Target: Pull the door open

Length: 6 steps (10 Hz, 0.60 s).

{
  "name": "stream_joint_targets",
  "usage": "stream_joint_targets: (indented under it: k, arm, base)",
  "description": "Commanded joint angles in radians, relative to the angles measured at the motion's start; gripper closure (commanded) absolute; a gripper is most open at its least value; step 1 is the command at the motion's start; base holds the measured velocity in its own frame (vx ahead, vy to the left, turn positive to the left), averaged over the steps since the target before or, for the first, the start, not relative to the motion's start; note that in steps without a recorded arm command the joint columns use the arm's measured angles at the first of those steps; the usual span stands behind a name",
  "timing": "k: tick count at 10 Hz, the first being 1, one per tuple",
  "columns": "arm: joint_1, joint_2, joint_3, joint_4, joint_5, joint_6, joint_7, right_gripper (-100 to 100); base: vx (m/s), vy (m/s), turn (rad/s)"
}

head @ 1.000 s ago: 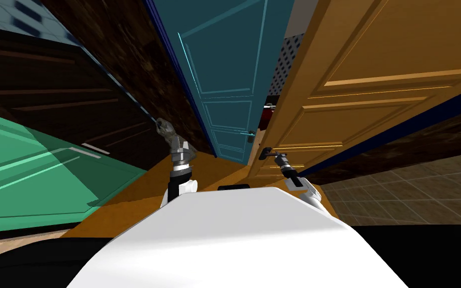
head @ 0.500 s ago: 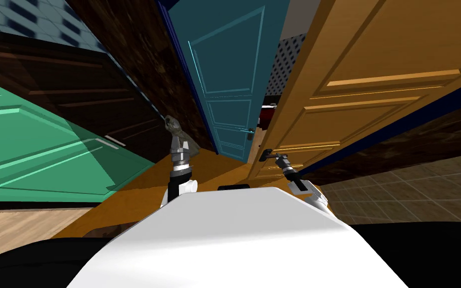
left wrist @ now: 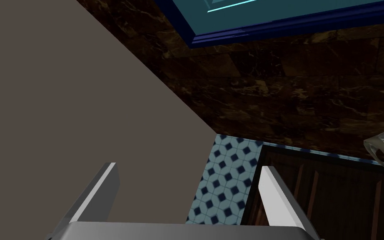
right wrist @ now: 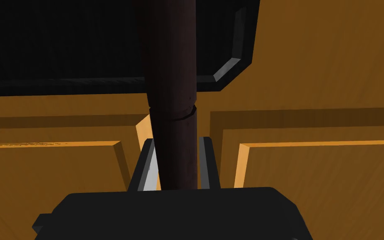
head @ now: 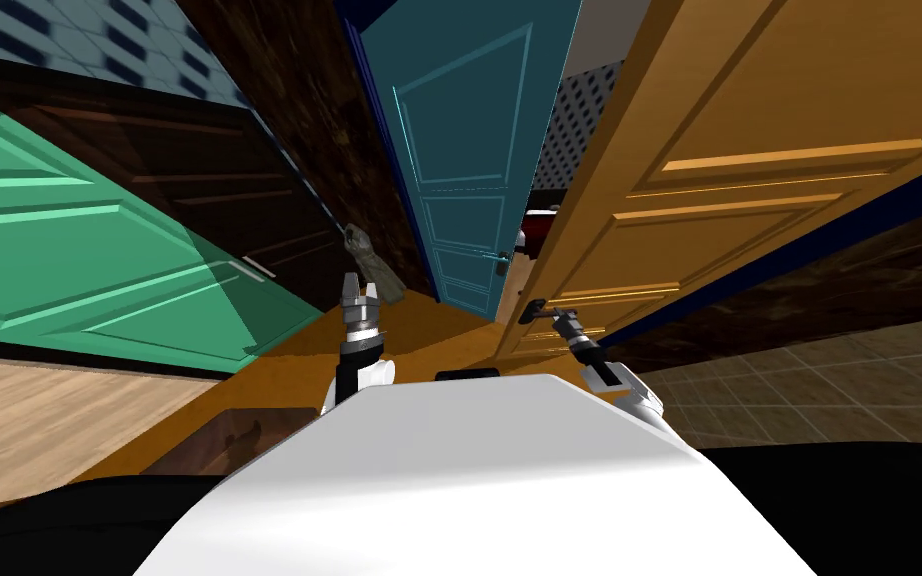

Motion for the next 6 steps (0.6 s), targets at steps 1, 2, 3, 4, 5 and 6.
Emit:
stream_joint_targets:
  k: [1,2,3,4,5,6]
  arm:
    - [0.009,-0.008,0.013,0.006,0.005,-0.028,-0.012,100]
    - [0.013,-0.015,0.016,0.01,0.006,-0.042,-0.019,100]
    - [0.017,-0.022,0.02,0.013,0.008,-0.055,-0.025,100]
    - [0.02,-0.027,0.022,0.016,0.009,-0.067,-0.031,100]
    - [0.024,-0.034,0.026,0.019,0.011,-0.08,-0.037,100]
    - [0.019,-0.035,0.016,0.021,0.008,-0.065,-0.033,100]
  base:
    - [-0.23,-0.079,0.135]
    - [-0.199,-0.059,0.145]
    - [-0.192,-0.069,0.107]
    - [-0.198,-0.085,0.103]
    - [-0.205,-0.075,0.125]
    - [-0.092,-0.038,0.021]
